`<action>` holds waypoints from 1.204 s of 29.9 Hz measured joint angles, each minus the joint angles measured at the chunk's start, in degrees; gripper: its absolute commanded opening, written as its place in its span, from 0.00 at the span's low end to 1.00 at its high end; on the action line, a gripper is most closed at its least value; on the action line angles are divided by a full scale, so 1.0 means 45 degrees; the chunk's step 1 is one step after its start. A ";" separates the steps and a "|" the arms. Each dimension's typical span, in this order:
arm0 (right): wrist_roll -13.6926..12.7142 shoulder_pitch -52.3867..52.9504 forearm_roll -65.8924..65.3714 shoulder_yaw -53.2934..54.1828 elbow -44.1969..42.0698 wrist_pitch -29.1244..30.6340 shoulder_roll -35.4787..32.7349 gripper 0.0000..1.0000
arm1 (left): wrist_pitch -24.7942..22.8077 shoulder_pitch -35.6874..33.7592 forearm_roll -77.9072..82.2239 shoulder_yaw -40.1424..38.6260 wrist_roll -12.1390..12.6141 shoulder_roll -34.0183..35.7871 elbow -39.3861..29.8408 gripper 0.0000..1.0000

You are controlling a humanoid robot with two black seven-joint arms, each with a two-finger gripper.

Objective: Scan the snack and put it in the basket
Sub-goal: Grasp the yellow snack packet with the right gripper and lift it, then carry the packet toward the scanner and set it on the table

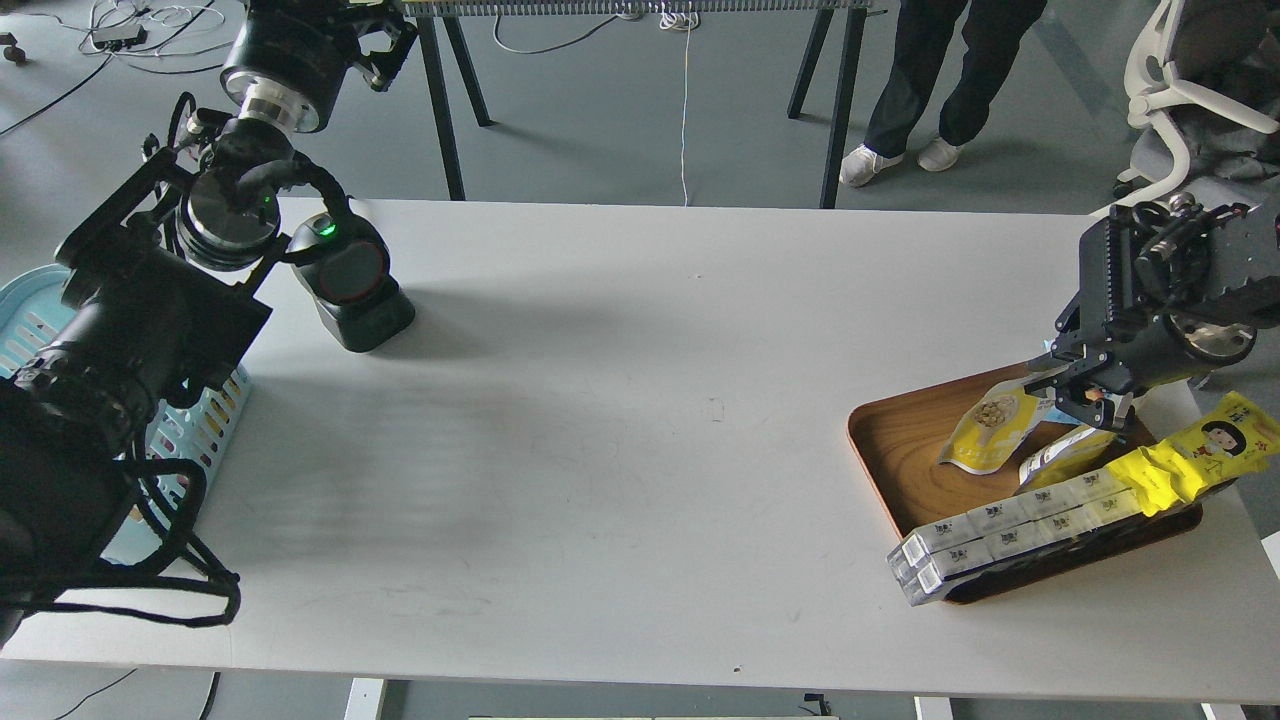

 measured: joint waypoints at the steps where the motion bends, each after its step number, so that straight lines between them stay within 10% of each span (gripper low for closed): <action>1: 0.0000 -0.0001 0.0000 0.0012 0.0000 -0.0003 0.0015 0.00 | 0.0000 0.0000 0.0000 0.0000 0.0000 -0.0001 0.0000 1.00; 22: 0.0001 0.0753 0.1405 0.2358 0.0732 0.0091 0.0153 0.00 | -0.0086 -0.0008 0.0000 0.0000 -0.0020 0.0072 0.0001 1.00; 36: 0.0000 0.0801 0.4745 0.4030 -0.0133 0.0903 0.5068 0.00 | -0.0100 -0.0017 0.0000 0.0020 -0.0019 -0.0035 0.0000 1.00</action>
